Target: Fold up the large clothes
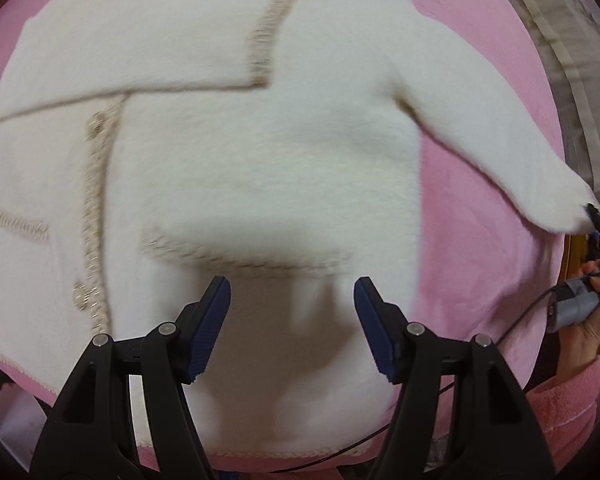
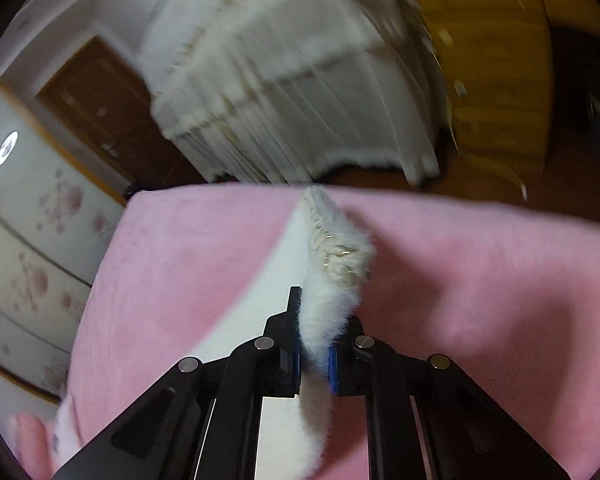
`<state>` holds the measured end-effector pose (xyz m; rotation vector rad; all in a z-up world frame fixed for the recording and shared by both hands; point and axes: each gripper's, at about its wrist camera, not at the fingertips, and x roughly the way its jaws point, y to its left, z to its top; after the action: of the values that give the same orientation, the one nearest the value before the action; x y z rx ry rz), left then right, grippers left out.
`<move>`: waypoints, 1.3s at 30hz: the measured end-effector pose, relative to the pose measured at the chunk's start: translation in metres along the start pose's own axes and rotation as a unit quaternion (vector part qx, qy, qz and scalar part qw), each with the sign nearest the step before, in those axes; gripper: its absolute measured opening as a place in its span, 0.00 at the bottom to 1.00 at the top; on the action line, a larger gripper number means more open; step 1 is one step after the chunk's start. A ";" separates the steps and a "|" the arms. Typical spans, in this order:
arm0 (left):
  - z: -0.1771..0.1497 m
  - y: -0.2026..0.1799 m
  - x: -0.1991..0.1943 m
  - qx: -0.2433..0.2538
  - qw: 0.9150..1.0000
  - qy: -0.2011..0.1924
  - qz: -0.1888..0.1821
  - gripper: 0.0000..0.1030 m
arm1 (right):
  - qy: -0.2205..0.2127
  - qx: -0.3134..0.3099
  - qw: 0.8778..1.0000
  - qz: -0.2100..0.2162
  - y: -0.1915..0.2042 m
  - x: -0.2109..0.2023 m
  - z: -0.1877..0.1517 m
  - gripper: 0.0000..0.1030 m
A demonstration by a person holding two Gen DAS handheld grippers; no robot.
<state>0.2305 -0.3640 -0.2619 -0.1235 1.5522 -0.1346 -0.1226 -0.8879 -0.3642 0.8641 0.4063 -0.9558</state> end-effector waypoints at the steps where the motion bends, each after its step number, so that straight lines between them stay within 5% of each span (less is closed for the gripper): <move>1: 0.000 0.013 -0.006 -0.006 1.000 -0.004 -0.001 0.60 | -0.011 -0.013 1.000 0.003 0.017 -0.008 0.004 0.09; 7: 0.008 0.082 -0.053 -0.005 0.998 -0.065 0.006 0.60 | -0.092 -0.114 0.986 0.073 0.153 -0.075 0.008 0.09; 13: 0.021 0.167 -0.117 0.008 0.988 -0.155 0.008 0.60 | -0.121 -0.219 0.951 0.182 0.302 -0.129 -0.055 0.09; 16: 0.034 0.206 -0.133 0.013 0.985 -0.173 0.022 0.60 | -0.094 -0.272 0.934 0.210 0.371 -0.130 -0.115 0.09; 21: 0.046 0.260 -0.138 -0.005 0.984 -0.179 0.023 0.60 | -0.003 -0.322 0.923 0.210 0.443 -0.089 -0.235 0.09; 26: 0.059 0.293 -0.117 -0.022 0.985 -0.169 0.016 0.60 | 0.145 -0.347 0.918 0.124 0.477 -0.004 -0.356 0.10; 29: 0.071 0.298 -0.109 -0.025 0.985 -0.168 0.004 0.60 | 0.224 -0.383 0.894 0.066 0.486 0.041 -0.404 0.19; 31: 0.077 0.290 -0.102 -0.023 0.985 -0.170 -0.004 0.60 | 0.208 -0.408 0.884 0.090 0.494 0.047 -0.406 0.34; 33: 0.088 0.282 -0.095 -0.017 0.985 -0.169 -0.014 0.60 | 0.221 -0.433 0.863 0.139 0.506 0.047 -0.402 0.77; 36: 0.103 0.264 -0.087 -0.011 0.985 -0.161 -0.067 0.60 | 0.202 -0.462 0.842 0.189 0.515 0.038 -0.383 0.80; 39: 0.116 0.243 -0.073 -0.020 0.980 -0.144 -0.138 0.59 | 0.180 -0.469 0.846 0.176 0.512 0.042 -0.353 0.83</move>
<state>0.3477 -0.1134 -0.2282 -0.3742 1.2428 -0.2924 0.3517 -0.4833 -0.3722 0.1760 0.9059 -0.1599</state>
